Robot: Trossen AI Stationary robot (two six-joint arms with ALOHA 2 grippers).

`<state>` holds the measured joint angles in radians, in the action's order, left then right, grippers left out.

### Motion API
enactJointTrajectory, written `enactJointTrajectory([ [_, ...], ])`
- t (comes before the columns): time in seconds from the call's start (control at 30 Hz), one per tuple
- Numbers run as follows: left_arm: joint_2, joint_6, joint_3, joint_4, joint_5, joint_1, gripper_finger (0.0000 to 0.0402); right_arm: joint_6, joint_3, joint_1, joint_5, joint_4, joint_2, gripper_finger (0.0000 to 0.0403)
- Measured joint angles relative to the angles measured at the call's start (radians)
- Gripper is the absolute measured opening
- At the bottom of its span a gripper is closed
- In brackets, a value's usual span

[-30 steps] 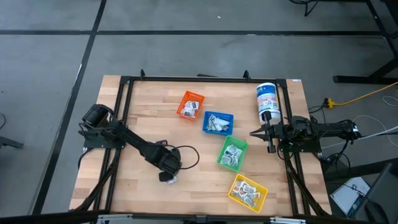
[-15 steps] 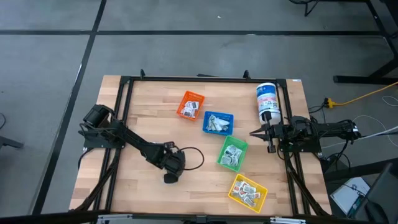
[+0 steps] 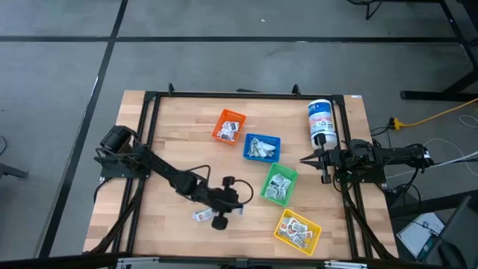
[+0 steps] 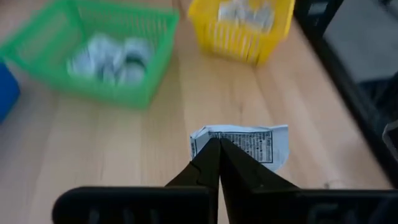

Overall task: Pick & Place First Aid Supplies
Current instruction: Put the orange ointment pack into the yellow basket

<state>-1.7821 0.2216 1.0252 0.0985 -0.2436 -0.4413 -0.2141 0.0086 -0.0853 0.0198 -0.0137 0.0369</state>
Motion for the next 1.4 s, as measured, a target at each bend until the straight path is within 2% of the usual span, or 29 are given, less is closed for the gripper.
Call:
enactJointTrajectory([
  [0.3, 0.000, -0.138, 0.000, 0.246, 0.004, 0.036, 0.0001, 0.000, 0.000, 0.000, 0.000, 0.000, 0.000, 0.0026],
  [0.7, 0.001, -0.231, 0.000, 0.461, 0.124, 0.065, 0.0003, 0.000, 0.000, 0.000, 0.000, 0.000, 0.000, 0.0026],
  [0.9, -0.022, -0.246, 0.006, 0.611, 0.135, 0.062, 0.0002, 0.000, 0.000, 0.000, 0.000, 0.000, 0.000, 0.0026],
  [1.03, -0.113, -0.260, 0.121, 0.568, 0.134, 0.056, 0.0002, 0.000, 0.000, 0.000, 0.000, 0.000, 0.000, 0.0026],
  [1.3, -0.355, -0.386, 0.519, 0.202, 0.140, 0.063, 0.0002, 0.000, 0.000, 0.000, 0.000, 0.000, 0.000, 0.0026],
  [1.4, -0.422, -0.408, 0.631, 0.131, 0.198, 0.072, 0.0001, 0.000, 0.000, 0.000, 0.000, 0.000, 0.000, 0.0026],
])
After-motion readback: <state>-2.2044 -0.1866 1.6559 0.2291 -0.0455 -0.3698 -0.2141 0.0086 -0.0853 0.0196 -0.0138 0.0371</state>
